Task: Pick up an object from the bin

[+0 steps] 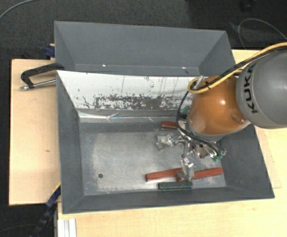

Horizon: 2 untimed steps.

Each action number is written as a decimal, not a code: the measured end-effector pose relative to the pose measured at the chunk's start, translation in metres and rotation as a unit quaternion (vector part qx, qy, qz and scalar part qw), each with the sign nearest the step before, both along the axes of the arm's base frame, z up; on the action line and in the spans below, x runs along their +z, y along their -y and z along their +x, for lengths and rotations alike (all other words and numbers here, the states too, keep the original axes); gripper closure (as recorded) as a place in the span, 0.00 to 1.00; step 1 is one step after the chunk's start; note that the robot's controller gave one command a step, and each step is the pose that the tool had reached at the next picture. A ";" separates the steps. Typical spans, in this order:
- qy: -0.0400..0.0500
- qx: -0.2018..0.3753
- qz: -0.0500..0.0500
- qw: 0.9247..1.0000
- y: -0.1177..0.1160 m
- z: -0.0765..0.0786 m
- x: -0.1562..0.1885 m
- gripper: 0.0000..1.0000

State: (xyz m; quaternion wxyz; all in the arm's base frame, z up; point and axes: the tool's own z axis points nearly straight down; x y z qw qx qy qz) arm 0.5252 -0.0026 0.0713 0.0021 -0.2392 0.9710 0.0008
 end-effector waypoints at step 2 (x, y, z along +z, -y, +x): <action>-0.004 -0.040 -0.001 0.999 0.041 -0.015 -0.004 0.00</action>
Offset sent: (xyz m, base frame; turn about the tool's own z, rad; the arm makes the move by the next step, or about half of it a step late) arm -0.0298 -0.0099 0.0641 0.0575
